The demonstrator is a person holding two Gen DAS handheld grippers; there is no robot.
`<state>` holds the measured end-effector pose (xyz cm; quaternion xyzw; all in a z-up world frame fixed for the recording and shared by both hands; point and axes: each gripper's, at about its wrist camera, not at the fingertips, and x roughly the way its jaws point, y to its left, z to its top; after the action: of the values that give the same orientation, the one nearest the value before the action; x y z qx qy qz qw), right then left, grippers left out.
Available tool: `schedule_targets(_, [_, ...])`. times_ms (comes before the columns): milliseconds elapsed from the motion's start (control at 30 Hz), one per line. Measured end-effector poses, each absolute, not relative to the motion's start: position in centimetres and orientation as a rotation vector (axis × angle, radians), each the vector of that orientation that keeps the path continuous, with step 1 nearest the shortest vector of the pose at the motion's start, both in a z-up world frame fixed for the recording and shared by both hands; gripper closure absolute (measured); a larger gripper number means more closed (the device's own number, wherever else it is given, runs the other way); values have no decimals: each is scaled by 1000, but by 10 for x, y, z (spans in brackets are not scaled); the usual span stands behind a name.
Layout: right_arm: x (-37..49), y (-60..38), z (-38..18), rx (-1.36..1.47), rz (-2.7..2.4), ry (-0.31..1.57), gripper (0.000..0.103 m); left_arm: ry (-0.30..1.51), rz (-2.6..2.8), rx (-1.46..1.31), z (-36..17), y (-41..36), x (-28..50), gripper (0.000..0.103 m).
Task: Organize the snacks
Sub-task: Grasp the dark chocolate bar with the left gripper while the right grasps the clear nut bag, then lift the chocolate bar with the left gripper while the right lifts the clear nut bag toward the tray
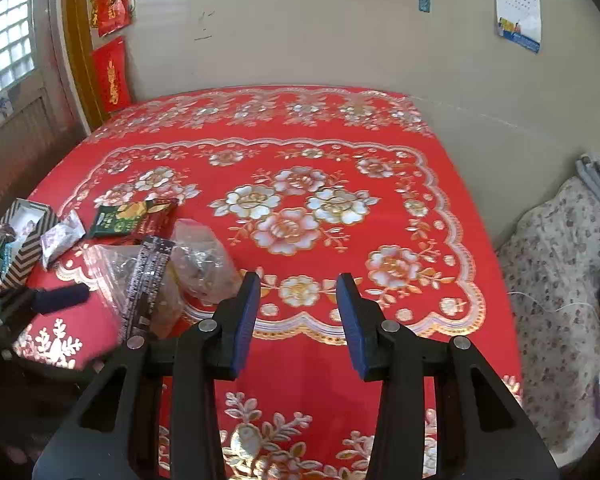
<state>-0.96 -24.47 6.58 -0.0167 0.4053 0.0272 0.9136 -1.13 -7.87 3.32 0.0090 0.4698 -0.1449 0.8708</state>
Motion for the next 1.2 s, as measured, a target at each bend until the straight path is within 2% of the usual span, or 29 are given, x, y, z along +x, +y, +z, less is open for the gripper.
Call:
schedule_targets(33, [-8, -243, 65, -29, 65, 840, 64, 989, -304, 34, 31, -80, -11, 41])
schedule_targets(133, [-1, -237, 61, -16, 99, 859, 64, 1029, -330, 37, 23, -77, -10, 66])
schedule_targets(233, [7, -230, 56, -2, 153, 891, 64, 1028, -335, 14, 23, -66, -13, 72])
schedule_targets(367, [17, -223, 46, 71, 243, 942, 62, 996, -307, 12, 30, -47, -18, 76])
schedule_targets(400, [20, -221, 43, 89, 259, 956, 51, 990, -301, 9, 32, -42, -18, 77])
schedule_targets(467, [23, -218, 39, 93, 267, 969, 42, 987, -291, 1, 34, -33, -18, 77])
schedule_targets(633, [29, -210, 40, 158, 328, 970, 41, 990, -270, -20, 32, -21, -17, 77])
schedule_targets(667, [28, -205, 42, 140, 335, 965, 36, 991, -269, -24, 32, -20, -17, 77])
schedule_targets(700, [28, -197, 44, 106, 346, 962, 25, 990, -266, -26, 31, -18, -17, 77])
schedule_targets(767, [29, -182, 43, 48, 378, 974, 19, 986, -262, -28, 32, -16, -18, 77])
schedule_targets(900, [32, -155, 28, -129, 362, 993, 18, 978, -249, -19, 32, -15, -18, 77])
schedule_targets(1033, [35, -163, 26, -79, 368, 981, 20, 980, -251, -17, 32, -14, -18, 77])
schedule_targets(1100, [33, -170, 27, -68, 375, 984, 37, 976, -249, -17, 33, -13, -19, 77])
schedule_targets(1200, [24, -172, 31, -81, 385, 957, 49, 997, -248, -5, 26, -17, -18, 77])
